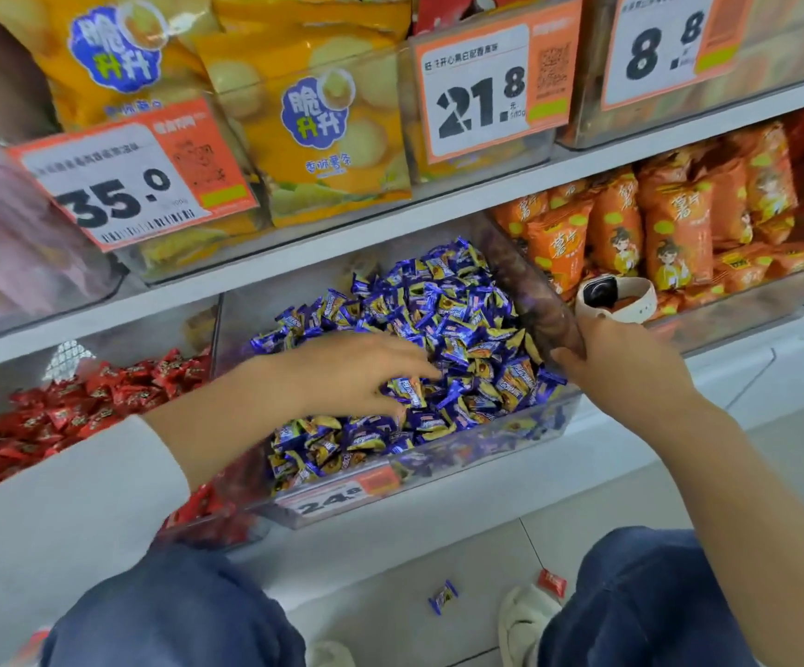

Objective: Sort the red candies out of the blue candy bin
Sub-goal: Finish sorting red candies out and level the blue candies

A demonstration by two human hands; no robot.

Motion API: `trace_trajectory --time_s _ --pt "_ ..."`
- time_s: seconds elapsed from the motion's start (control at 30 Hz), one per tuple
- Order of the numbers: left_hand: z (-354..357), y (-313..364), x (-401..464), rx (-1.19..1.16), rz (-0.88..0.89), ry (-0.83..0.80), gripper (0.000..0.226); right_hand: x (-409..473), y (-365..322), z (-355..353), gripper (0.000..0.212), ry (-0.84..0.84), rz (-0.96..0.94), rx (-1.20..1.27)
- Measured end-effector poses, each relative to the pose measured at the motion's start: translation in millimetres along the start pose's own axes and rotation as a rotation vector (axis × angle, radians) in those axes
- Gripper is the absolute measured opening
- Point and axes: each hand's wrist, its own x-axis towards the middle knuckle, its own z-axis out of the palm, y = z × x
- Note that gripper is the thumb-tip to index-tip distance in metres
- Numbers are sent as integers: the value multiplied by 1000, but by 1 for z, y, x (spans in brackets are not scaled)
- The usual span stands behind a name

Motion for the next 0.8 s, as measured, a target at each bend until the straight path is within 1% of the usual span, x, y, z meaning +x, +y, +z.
trace_trajectory --time_s 0.03,0.07,0.13,0.2,0.23,0.27,0.33,0.4,0.43,0.47,0.57,0.67,0.73,0.8 --pt "3 11 5 14 158 22 58 0 0 0 25 5 -3 -2" --pt "9 18 12 107 297 57 58 -1 0 -1 26 12 -11 -6" --pt "26 19 29 380 512 148 52 -3 1 -1 30 15 -23 -11" --pt "35 19 45 625 626 141 50 -4 1 0 31 10 -28 -11" --pt "37 20 52 687 664 127 52 -4 1 0 31 10 -37 -14" --pt "36 23 59 725 690 128 50 -4 2 1 30 13 -47 -16" --pt "34 29 73 741 687 156 38 -4 2 0 26 18 -57 3" --pt "35 28 82 678 626 230 26 -3 2 -1 24 6 -64 33" --pt "34 25 83 644 552 263 22 -2 2 -1 25 -1 -69 40" --pt "35 20 84 610 459 298 26 -1 3 -1 27 -7 -69 41" --pt "34 3 76 435 98 336 50 -1 4 -1 29 -24 -59 34" --pt "33 -17 56 181 -196 369 57 -2 4 -2 27 -21 -54 49" --pt "36 -29 38 59 -327 361 50 -2 3 -2 25 -21 -57 49" --pt "38 -38 23 -13 -411 371 31 -3 2 -3 23 -30 -58 32"
